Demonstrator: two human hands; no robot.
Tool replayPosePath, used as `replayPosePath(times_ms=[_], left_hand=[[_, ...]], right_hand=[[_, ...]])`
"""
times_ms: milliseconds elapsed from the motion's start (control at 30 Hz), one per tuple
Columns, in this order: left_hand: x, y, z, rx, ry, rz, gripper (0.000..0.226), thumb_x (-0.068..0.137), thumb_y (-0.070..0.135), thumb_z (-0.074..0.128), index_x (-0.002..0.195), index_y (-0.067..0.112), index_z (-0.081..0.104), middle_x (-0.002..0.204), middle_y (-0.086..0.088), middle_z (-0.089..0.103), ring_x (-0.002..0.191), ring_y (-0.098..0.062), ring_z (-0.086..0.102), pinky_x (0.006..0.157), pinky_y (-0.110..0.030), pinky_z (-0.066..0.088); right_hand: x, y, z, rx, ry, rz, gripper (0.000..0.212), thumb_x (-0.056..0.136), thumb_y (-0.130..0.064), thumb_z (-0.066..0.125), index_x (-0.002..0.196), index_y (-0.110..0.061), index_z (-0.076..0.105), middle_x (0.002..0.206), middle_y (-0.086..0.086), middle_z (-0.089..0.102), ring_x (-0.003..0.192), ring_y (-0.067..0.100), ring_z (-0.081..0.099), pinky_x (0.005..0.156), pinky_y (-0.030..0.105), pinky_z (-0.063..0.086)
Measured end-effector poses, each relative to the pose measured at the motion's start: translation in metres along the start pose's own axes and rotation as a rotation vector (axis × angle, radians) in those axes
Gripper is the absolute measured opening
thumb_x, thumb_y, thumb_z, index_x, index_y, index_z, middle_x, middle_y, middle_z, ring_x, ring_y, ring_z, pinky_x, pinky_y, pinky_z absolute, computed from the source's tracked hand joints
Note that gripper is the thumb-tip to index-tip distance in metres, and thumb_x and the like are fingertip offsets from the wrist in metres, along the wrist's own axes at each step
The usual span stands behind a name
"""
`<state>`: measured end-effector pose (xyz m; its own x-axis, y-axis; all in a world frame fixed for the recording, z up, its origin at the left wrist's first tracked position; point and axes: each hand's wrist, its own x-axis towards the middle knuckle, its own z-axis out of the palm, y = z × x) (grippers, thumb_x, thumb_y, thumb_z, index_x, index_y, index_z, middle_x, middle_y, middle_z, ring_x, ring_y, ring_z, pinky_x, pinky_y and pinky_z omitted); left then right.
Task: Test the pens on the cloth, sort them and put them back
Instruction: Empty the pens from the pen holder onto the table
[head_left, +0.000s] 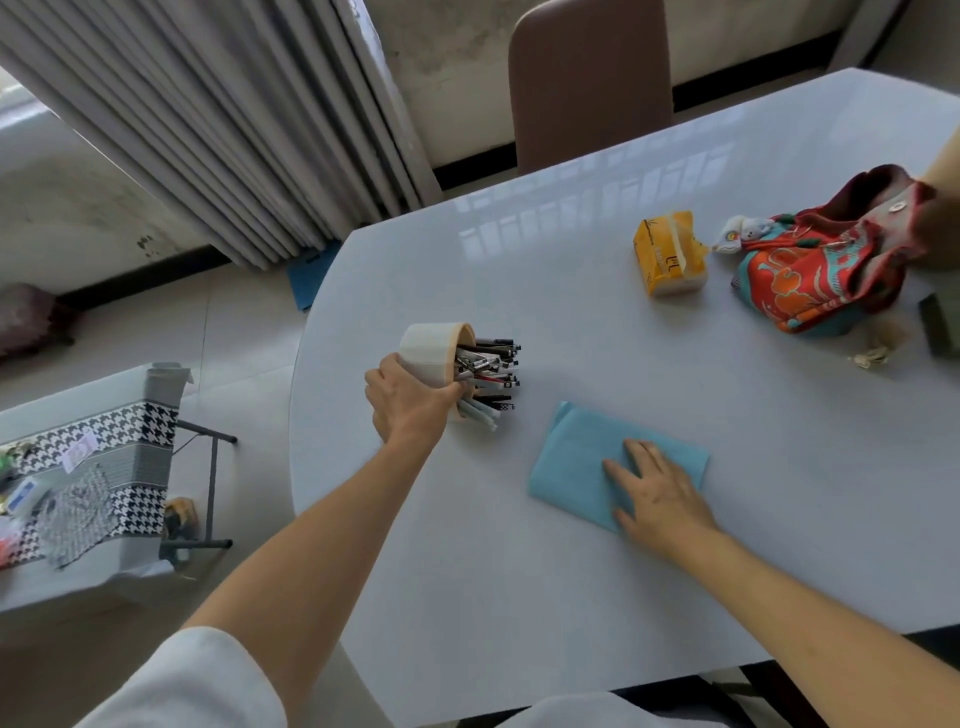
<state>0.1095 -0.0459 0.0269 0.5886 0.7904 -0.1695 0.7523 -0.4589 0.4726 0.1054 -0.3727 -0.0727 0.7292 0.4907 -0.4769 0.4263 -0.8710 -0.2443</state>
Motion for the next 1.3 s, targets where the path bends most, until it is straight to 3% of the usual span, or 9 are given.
replayPosePath(times_ms=[200, 333, 567, 867, 967, 1067, 1300], left_hand=[[-0.006, 0.007, 0.003, 0.097, 0.074, 0.133, 0.109, 0.051, 0.075, 0.082, 0.135, 0.020, 0.042, 0.120, 0.000, 0.044, 0.117, -0.022, 0.046, 0.082, -0.039, 0.048], [-0.013, 0.012, 0.005, 0.162, 0.106, 0.221, 0.102, 0.053, 0.067, 0.086, 0.132, 0.021, 0.043, 0.117, 0.001, 0.045, 0.113, -0.021, 0.047, 0.078, -0.038, 0.050], [-0.020, 0.023, 0.008, 0.194, 0.132, 0.213, 0.099, 0.055, 0.063, 0.088, 0.131, 0.020, 0.042, 0.117, -0.001, 0.045, 0.112, -0.021, 0.046, 0.075, -0.038, 0.051], [-0.026, 0.017, 0.022, 0.258, 0.218, 0.317, 0.100, 0.054, 0.067, 0.086, 0.129, 0.022, 0.038, 0.111, -0.001, 0.042, 0.105, -0.021, 0.045, 0.059, -0.032, 0.044], [-0.028, 0.014, 0.026, 0.297, 0.238, 0.385, 0.102, 0.052, 0.064, 0.088, 0.130, 0.020, 0.039, 0.110, -0.004, 0.043, 0.101, -0.023, 0.045, 0.068, -0.039, 0.053], [-0.028, 0.012, 0.029, 0.334, 0.226, 0.448, 0.104, 0.051, 0.057, 0.091, 0.133, 0.017, 0.040, 0.111, -0.006, 0.044, 0.101, -0.025, 0.044, 0.080, -0.042, 0.051], [-0.021, -0.002, 0.028, 0.382, 0.261, 0.648, 0.103, 0.054, 0.046, 0.093, 0.137, 0.015, 0.040, 0.118, -0.009, 0.046, 0.105, -0.029, 0.043, 0.086, -0.043, 0.047]], right_hand=[[-0.004, 0.010, 0.005, 0.030, -0.018, -0.033, 0.072, 0.095, -0.047, 0.056, 0.159, -0.036, 0.025, 0.171, 0.001, 0.001, 0.158, 0.023, -0.001, 0.127, 0.040, 0.007], [-0.005, 0.011, 0.008, 0.053, -0.012, -0.037, 0.071, 0.096, -0.045, 0.055, 0.159, -0.035, 0.024, 0.171, 0.000, -0.001, 0.158, 0.023, -0.004, 0.127, 0.040, 0.004], [-0.011, 0.016, 0.014, 0.070, -0.009, -0.056, 0.070, 0.098, -0.044, 0.052, 0.161, -0.035, 0.022, 0.172, 0.000, -0.004, 0.158, 0.022, -0.006, 0.127, 0.039, 0.001], [-0.022, 0.018, 0.022, 0.085, -0.008, -0.050, 0.071, 0.099, -0.043, 0.050, 0.162, -0.034, 0.018, 0.172, 0.000, -0.008, 0.158, 0.022, -0.010, 0.127, 0.038, -0.003], [-0.025, 0.019, 0.024, 0.095, -0.007, -0.057, 0.072, 0.099, -0.042, 0.051, 0.162, -0.034, 0.017, 0.172, 0.000, -0.009, 0.158, 0.021, -0.012, 0.125, 0.037, -0.005], [-0.026, 0.020, 0.027, 0.097, -0.002, -0.062, 0.072, 0.099, -0.041, 0.050, 0.162, -0.034, 0.017, 0.172, 0.000, -0.009, 0.158, 0.021, -0.013, 0.125, 0.037, -0.006], [-0.026, 0.020, 0.032, 0.121, 0.013, -0.055, 0.072, 0.098, -0.041, 0.051, 0.162, -0.035, 0.017, 0.172, 0.000, -0.010, 0.158, 0.020, -0.013, 0.125, 0.036, -0.007]])
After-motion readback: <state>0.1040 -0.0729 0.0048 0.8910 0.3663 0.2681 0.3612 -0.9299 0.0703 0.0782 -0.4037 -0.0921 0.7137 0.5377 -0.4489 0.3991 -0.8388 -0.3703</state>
